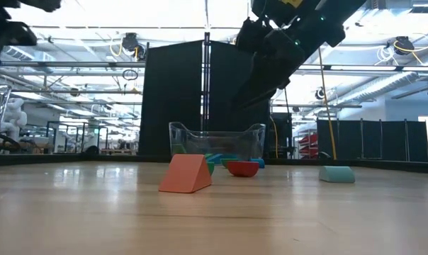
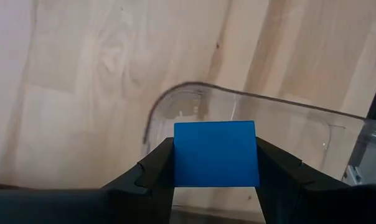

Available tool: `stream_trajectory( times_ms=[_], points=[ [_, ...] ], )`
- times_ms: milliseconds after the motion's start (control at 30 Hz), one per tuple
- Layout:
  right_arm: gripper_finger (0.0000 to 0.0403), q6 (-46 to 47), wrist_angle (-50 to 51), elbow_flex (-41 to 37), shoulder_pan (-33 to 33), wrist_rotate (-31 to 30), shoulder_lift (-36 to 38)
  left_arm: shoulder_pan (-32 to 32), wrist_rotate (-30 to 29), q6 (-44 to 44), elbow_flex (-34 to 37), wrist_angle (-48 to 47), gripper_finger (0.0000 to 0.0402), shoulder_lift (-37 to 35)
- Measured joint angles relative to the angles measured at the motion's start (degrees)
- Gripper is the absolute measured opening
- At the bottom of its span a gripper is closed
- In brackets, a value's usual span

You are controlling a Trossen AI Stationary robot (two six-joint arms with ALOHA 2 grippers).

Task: Sort blocks by size
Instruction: Put the dark blue half circle block into the bottom left transparent bin

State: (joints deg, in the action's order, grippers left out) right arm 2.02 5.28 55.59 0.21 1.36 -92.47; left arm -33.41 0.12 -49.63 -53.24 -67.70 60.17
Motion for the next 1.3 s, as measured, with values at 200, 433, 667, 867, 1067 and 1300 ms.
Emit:
stream_trajectory(
  times_ms=[200,433,667,867,1067,1300],
  points=[
    [0.0210,0.33,0.24,-0.06,-0.04,0.01,0.00,-8.25,-5.26,-7.32,0.03,1.99,0.0171,1.78],
    [0.0210,1.84,-0.59,-2.89,-0.04,-0.03,-0.04,-14.23,-7.46,-8.11,0.05,5.51,0.0171,8.67],
    [0.0210,1.87,-1.55,-3.79,-0.11,-0.12,-0.04,-15.63,-5.54,-7.92,0.10,5.73,0.0171,15.64],
    [0.0210,1.86,-4.04,-3.80,-0.11,-0.09,-0.04,-15.39,-4.72,-5.27,0.10,6.01,0.0171,20.84],
    [0.0210,1.70,-4.00,-3.80,-0.11,-0.08,-0.04,-14.58,-2.87,-2.14,3.71,13.38,0.0171,23.18],
    [0.0210,0.73,-4.07,-3.80,-0.11,-0.03,-0.04,-12.04,-0.60,-4.04,7.96,15.91,0.0171,23.11]
  ],
)
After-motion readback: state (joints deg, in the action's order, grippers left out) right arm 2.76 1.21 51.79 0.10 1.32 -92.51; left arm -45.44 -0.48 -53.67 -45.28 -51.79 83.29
